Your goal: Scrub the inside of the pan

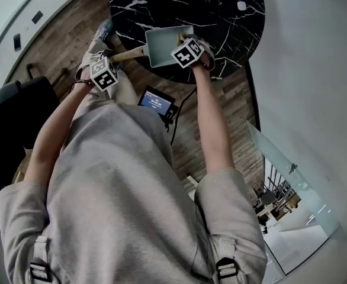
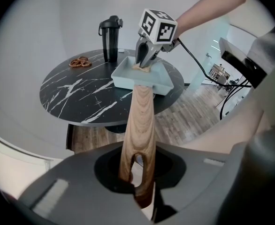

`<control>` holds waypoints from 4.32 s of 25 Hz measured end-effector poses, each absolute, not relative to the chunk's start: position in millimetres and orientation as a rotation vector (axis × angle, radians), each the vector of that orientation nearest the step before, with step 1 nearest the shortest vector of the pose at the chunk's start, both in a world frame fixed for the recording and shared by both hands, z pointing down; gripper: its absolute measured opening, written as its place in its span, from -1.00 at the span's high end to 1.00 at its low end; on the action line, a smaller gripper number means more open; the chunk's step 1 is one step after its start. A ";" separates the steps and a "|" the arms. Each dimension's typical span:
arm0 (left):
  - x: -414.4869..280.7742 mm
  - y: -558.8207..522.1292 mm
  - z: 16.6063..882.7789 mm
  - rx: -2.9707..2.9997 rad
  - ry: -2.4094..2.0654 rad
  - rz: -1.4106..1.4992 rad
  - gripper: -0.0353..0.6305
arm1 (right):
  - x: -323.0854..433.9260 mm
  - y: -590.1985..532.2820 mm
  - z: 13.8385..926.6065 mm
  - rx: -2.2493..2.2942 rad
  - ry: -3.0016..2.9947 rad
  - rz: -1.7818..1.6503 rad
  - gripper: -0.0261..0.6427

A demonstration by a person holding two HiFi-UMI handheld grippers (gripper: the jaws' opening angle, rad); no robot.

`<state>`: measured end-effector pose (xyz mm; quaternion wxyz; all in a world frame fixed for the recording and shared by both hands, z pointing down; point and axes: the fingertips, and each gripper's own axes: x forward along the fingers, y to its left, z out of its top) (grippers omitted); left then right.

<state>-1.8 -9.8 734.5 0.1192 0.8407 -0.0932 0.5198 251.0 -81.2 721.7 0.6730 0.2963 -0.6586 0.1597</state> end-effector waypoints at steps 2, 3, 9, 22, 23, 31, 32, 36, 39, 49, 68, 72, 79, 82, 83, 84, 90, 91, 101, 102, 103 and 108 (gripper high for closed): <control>-1.6 -9.1 734.5 2.450 -0.274 1.515 0.77 | 250.0 -79.7 722.1 0.686 -1.478 0.394 0.71; -1.7 -9.1 734.5 2.446 -0.277 1.512 0.77 | 249.2 -78.9 722.2 0.694 -1.478 0.412 0.71; -1.4 -9.1 734.5 2.423 -0.281 1.503 0.75 | 243.1 -75.4 723.9 0.719 -1.489 0.442 0.72; -2.9 -10.1 736.3 2.454 -0.274 1.555 0.79 | 212.5 -65.7 723.4 0.738 -1.564 0.579 0.72; -4.2 -8.9 737.7 2.453 -0.269 1.569 0.80 | 208.3 -64.5 723.1 0.733 -1.573 0.588 0.72; -7.0 -8.5 743.3 2.458 -0.257 1.607 0.83 | 179.5 -60.9 724.2 0.699 -1.633 0.613 0.71; -7.1 -8.3 743.2 2.459 -0.256 1.609 0.83 | 175.6 -60.4 724.1 0.692 -1.641 0.616 0.71; -7.4 -7.4 743.4 2.457 -0.250 1.613 0.83 | 162.3 -57.1 724.5 0.666 -1.663 0.625 0.71; -7.4 -7.7 743.6 2.461 -0.251 1.611 0.83 | 153.0 -55.6 725.1 0.654 -1.678 0.643 0.71; -7.6 -8.4 742.6 2.460 -0.248 1.617 0.84 | 126.1 -53.7 725.5 0.604 -1.721 0.692 0.72; -11.2 -1.1 742.2 2.420 -0.241 1.616 0.84 | 121.5 -54.3 718.3 0.693 -1.798 0.881 0.72; -11.6 -1.0 742.4 2.422 -0.238 1.617 0.84 | 125.8 -54.9 706.6 0.735 -1.863 0.990 0.72; -10.7 0.2 742.2 2.418 -0.231 1.615 0.84 | 145.4 -73.4 659.7 0.882 -2.028 1.014 0.69; -11.1 1.0 742.0 2.415 -0.225 1.614 0.84 | 195.4 -86.9 662.3 0.952 -1.812 0.640 0.69; -11.3 1.1 741.9 2.415 -0.225 1.615 0.85 | 209.0 -92.2 662.6 0.960 -1.748 0.543 0.69; -11.6 1.2 741.6 2.415 -0.226 1.615 0.85 | 219.8 -97.2 663.3 0.962 -1.695 0.469 0.69; -13.5 2.9 742.3 2.410 -0.222 1.623 0.85 | 241.2 -106.2 694.4 0.842 -1.480 0.261 0.69; -13.8 3.6 742.3 2.409 -0.219 1.623 0.85 | 241.4 -106.3 699.6 0.830 -1.458 0.251 0.69; -16.4 5.5 742.6 2.375 -0.170 1.661 0.88 | 224.0 -111.0 719.8 0.892 -1.505 0.414 0.71; -16.4 5.8 742.7 2.376 -0.166 1.661 0.88 | 221.0 -110.5 720.0 0.882 -1.513 0.422 0.72; -16.0 6.2 742.7 2.377 -0.162 1.659 0.88 | 218.5 -109.9 720.2 0.874 -1.519 0.433 0.72; -14.8 6.8 744.3 2.377 -0.150 1.673 0.89 | 193.9 -106.3 720.3 0.843 -1.594 0.500 0.72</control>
